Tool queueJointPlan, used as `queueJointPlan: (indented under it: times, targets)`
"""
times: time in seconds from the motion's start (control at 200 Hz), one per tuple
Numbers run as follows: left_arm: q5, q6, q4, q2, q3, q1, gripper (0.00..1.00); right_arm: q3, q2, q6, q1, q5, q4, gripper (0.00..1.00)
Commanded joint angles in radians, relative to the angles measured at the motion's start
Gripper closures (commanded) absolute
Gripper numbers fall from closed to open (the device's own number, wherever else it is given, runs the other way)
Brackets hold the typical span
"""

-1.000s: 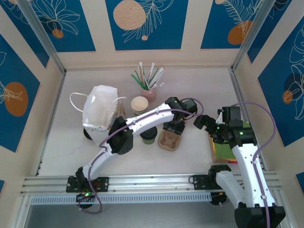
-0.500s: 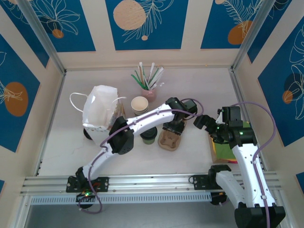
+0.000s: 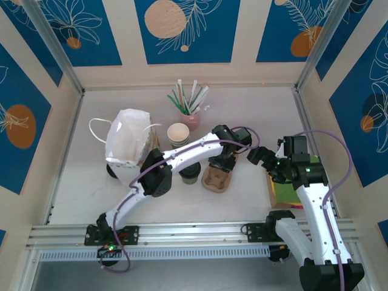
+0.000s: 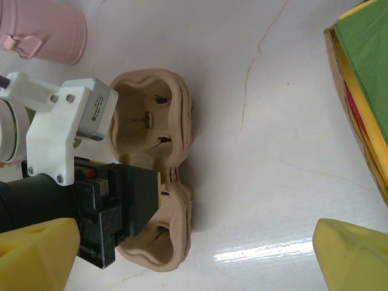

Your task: Pack the takeout coffee

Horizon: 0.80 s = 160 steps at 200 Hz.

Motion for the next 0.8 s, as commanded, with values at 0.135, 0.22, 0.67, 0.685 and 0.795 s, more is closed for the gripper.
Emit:
queueJointPlan:
  times: [0.135,0.22,0.67,0.685,0.795]
  targets:
    - [0.015,-0.005,0.002,-0.054,0.02,0.016,0.68,-0.034,-0.01,0.023,0.0,-0.099,-0.008,0.0]
    - [0.014,-0.007,0.002,-0.066,0.019,0.019,0.69,-0.067,-0.021,0.039,-0.001,-0.157,0.011,0.03]
    - [0.023,-0.016,0.004,-0.09,0.02,0.02,0.68,-0.196,-0.053,0.084,-0.017,-0.321,0.07,0.17]
    - [0.023,-0.016,0.004,-0.091,0.018,0.019,0.68,-0.196,-0.053,0.083,-0.017,-0.321,0.069,0.17]
    - [0.03,-0.016,0.007,-0.09,0.019,0.019,0.68,-0.22,-0.052,0.096,-0.027,-0.351,0.085,0.2]
